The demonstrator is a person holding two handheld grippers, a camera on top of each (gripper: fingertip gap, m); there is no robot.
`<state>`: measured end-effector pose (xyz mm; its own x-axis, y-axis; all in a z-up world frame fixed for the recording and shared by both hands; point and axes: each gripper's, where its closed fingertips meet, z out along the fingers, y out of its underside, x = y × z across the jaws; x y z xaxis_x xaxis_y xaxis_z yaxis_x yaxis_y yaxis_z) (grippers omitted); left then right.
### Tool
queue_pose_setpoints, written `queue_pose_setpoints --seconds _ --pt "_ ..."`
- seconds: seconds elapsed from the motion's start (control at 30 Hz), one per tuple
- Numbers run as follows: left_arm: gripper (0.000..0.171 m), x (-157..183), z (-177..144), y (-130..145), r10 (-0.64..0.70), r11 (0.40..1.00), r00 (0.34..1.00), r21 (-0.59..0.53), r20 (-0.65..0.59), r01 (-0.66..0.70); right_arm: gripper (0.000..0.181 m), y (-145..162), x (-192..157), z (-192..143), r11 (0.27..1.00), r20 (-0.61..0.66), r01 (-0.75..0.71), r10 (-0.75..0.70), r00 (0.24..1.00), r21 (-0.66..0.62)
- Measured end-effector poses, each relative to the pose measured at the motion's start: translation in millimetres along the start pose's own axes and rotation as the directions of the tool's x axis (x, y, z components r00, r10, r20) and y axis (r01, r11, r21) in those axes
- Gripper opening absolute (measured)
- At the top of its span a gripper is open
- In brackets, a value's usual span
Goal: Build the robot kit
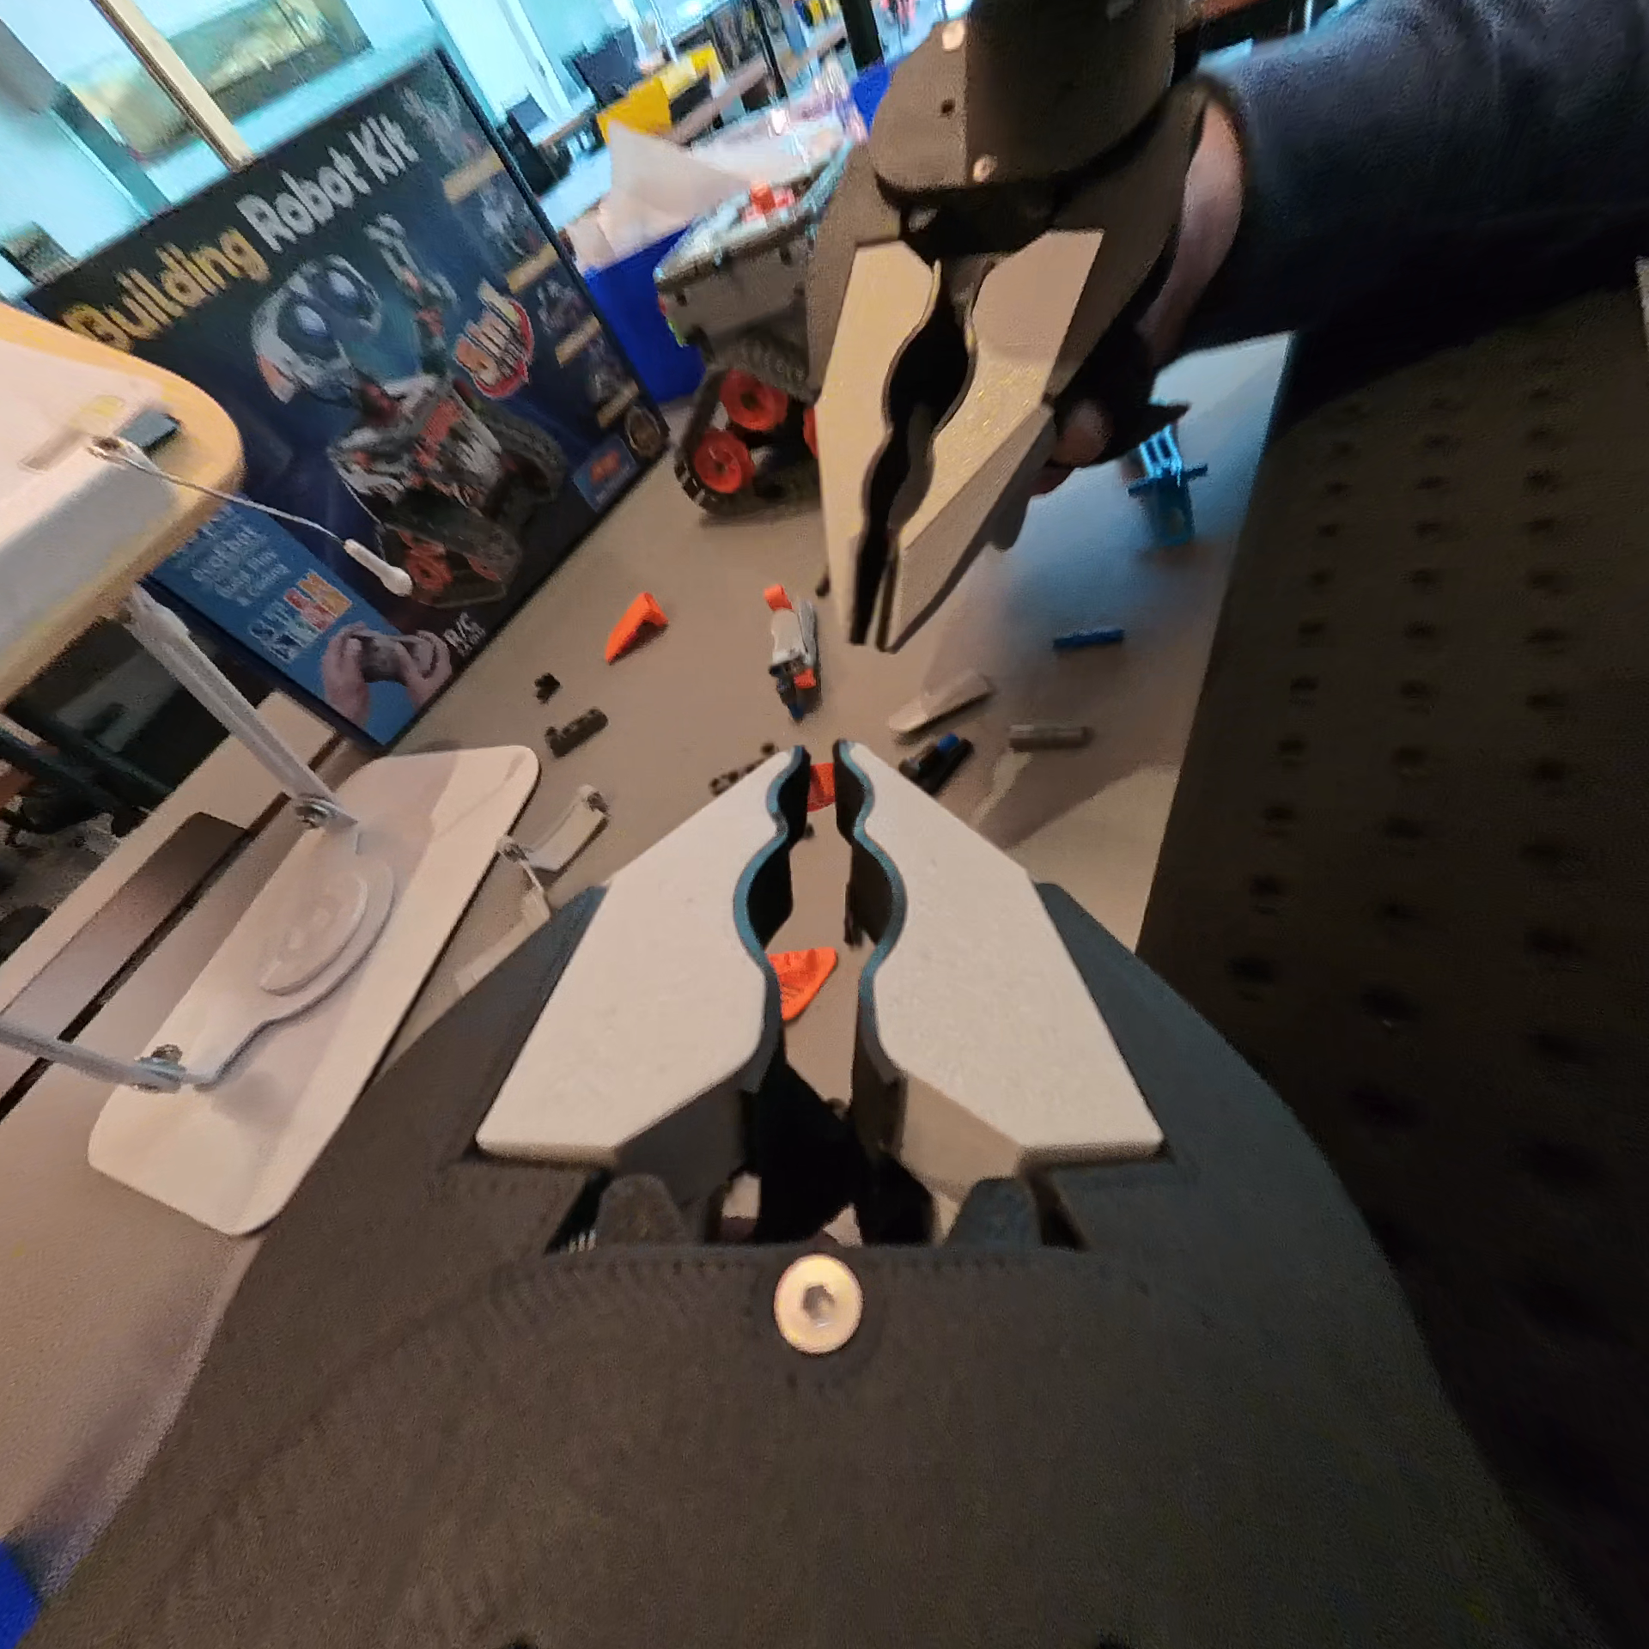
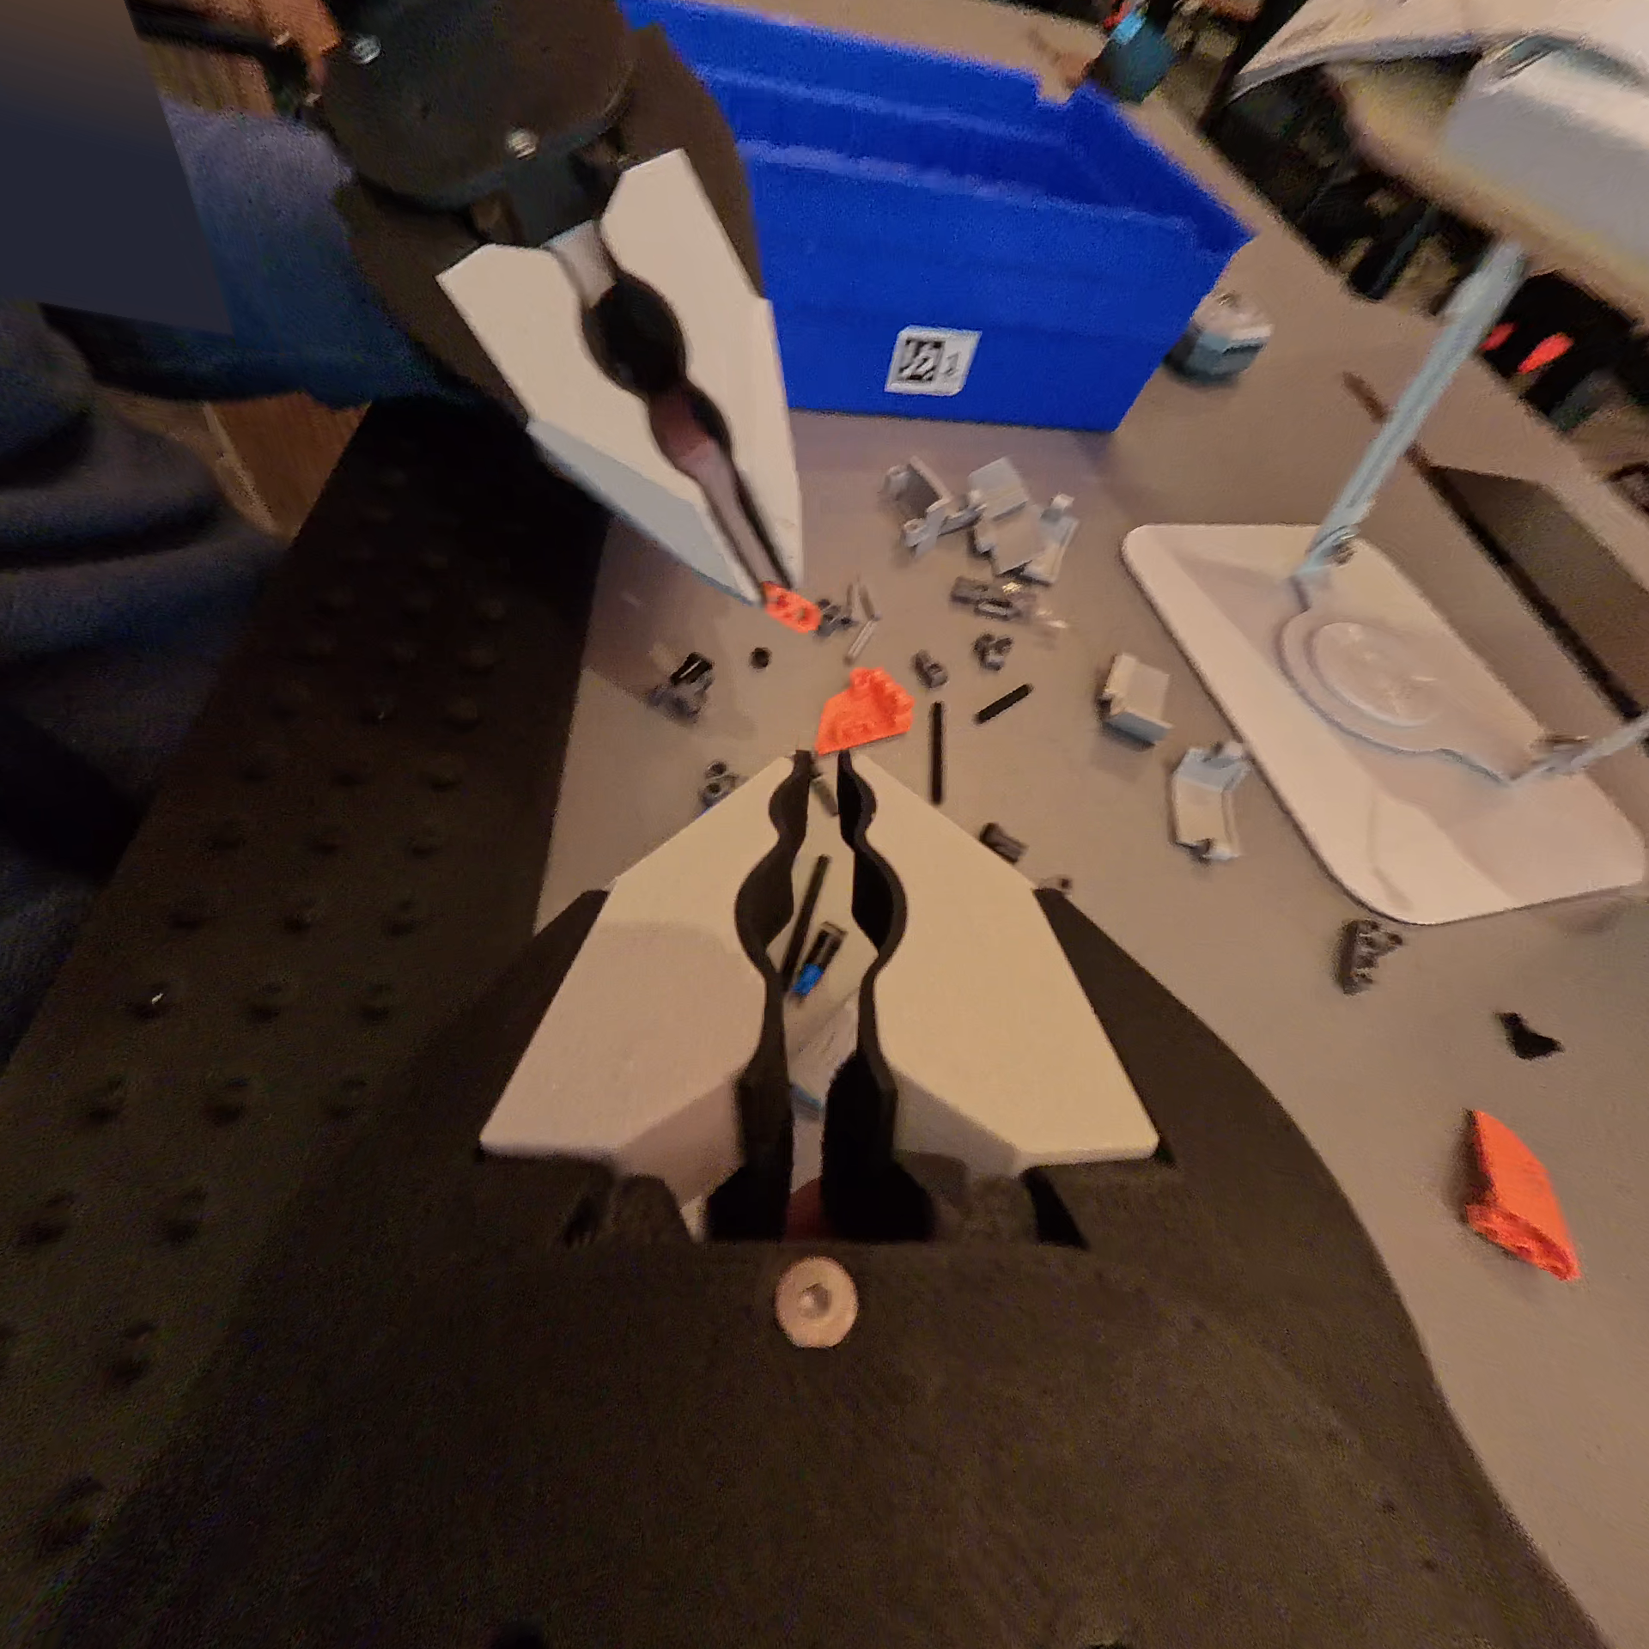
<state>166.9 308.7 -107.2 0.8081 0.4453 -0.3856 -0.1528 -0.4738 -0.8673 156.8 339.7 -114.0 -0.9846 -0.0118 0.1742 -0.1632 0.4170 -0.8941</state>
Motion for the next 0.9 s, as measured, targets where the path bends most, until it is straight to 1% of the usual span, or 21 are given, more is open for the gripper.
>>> queue_pose_setpoints --seconds 0.03,0.17,0.27,0.37,0.53,0.63,0.67,0.73,0.77,0.9 --pt "0.003 2.1 0.5 4.8 0.011 1.000 1.000 -0.019 -0.011 -0.011 0.004 4.1 -6.8 2.9 1.000 0.037 -0.005 0.006 0.999 -0.026" --pt "0.003 21.5 1.9 20.3 0.029 0.996 0.994 -0.084 -0.109 -0.039 0.004 24.3 -20.9 18.7 0.987 0.083 0.010 0.004 0.997 -0.162" --pt "0.004 26.3 4.5 30.3 0.063 0.989 0.990 -0.125 -0.127 -0.079 0.011 33.9 -33.1 29.5 0.971 0.126 -0.002 0.033 0.991 -0.240" --pt "0.004 27.0 4.7 30.9 0.071 0.988 0.989 -0.125 -0.132 -0.087 0.016 38.9 -38.6 37.6 0.960 0.131 0.000 0.039 0.991 -0.279" --pt "0.004 31.8 5.3 35.9 0.071 0.986 0.984 -0.139 -0.165 -0.095 0.010 55.3 -36.9 43.9 0.926 0.104 0.003 0.039 0.994 -0.376" --pt "0.004 31.7 6.5 39.7 0.074 0.983 0.983 -0.151 -0.169 -0.100 0.005 55.0 -43.3 44.5 0.926 0.133 -0.014 0.069 0.989 -0.377" --pt "0.004 31.7 6.4 40.3 0.073 0.983 0.983 -0.151 -0.171 -0.099 0.005 54.4 -45.8 44.9 0.927 0.142 -0.017 0.075 0.987 -0.376" --pt "0.004 30.5 5.8 40.0 0.074 0.984 0.983 -0.146 -0.166 -0.099 0.007 49.2 -57.9 45.2 0.936 0.207 -0.025 0.103 0.973 -0.351" --pt "0.004 30.3 5.5 39.4 0.071 0.986 0.984 -0.140 -0.166 -0.095 0.008 48.6 -57.6 44.5 0.937 0.211 -0.028 0.108 0.971 -0.349" --pt "0.004 30.1 3.7 37.0 0.060 0.989 0.984 -0.121 -0.170 -0.081 0.009 48.7 -33.1 38.6 0.944 0.136 -0.026 0.074 0.988 -0.329"
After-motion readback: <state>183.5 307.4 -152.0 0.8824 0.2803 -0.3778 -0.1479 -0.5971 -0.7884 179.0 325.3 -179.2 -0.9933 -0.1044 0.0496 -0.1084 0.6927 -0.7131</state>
